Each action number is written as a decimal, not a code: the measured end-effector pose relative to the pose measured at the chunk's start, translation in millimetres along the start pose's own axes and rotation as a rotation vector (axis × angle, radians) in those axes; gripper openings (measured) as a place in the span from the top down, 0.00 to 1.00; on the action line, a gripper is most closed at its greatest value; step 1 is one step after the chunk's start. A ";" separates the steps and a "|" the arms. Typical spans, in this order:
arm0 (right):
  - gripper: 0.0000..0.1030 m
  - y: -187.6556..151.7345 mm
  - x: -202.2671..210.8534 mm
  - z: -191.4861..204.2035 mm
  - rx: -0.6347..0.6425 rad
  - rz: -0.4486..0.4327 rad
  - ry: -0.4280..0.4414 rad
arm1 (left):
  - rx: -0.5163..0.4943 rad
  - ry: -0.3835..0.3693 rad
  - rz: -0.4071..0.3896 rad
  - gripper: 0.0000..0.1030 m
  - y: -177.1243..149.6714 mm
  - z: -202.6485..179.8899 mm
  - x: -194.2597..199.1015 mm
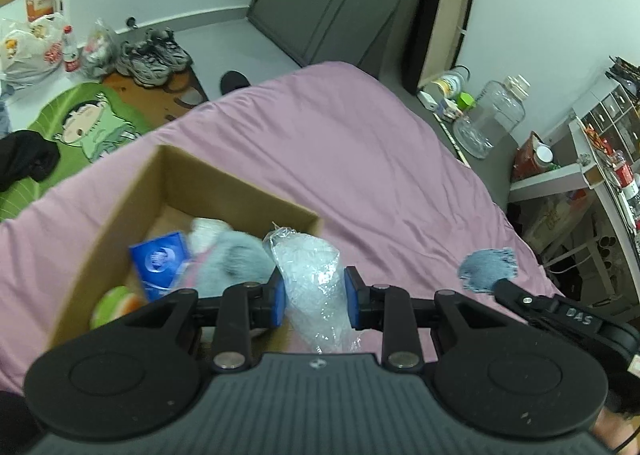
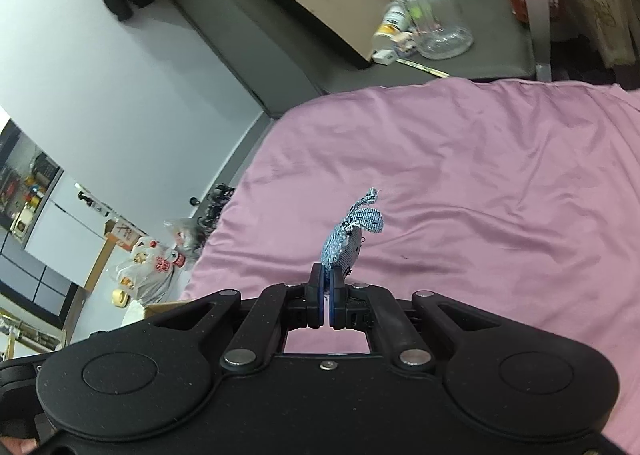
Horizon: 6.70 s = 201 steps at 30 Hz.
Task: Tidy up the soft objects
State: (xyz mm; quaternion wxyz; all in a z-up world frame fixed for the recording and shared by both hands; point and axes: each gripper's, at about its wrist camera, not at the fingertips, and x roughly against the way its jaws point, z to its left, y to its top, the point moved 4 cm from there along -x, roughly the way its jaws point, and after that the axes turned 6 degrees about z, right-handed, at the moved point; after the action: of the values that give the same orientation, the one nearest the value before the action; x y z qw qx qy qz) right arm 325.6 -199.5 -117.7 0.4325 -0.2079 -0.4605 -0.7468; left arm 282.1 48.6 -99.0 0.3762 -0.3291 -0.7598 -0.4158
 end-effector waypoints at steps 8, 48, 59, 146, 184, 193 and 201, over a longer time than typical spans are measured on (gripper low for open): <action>0.98 -12.2 10.0 29.0 0.060 0.004 0.016 | 0.009 0.052 -0.024 0.73 -2.4 31.0 21.1; 0.98 -111.1 3.5 177.3 0.387 0.132 0.075 | 0.099 0.057 0.033 0.55 -21.2 101.5 38.4; 0.98 -126.5 -0.7 192.7 0.422 0.194 0.077 | 0.100 0.065 0.022 0.55 -14.7 110.4 47.2; 0.00 -153.3 161.5 73.5 0.331 -0.087 -0.069 | -0.264 0.184 -0.250 0.06 -144.5 11.3 172.5; 0.00 -154.6 162.1 74.9 0.340 -0.088 -0.081 | -0.282 0.202 -0.253 0.03 -144.6 13.0 173.2; 0.00 -154.1 162.5 74.7 0.340 -0.087 -0.084 | -0.274 0.196 -0.239 0.03 -144.0 14.1 171.5; 0.00 -154.2 162.9 74.3 0.341 -0.087 -0.084 | -0.274 0.199 -0.238 0.03 -144.4 14.8 171.2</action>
State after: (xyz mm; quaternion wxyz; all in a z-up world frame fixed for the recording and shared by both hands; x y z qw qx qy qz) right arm 102.1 -178.0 -44.2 0.4090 -0.1426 -0.6066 -0.6666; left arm 74.6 30.5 -15.3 0.3493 -0.2426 -0.6888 -0.5871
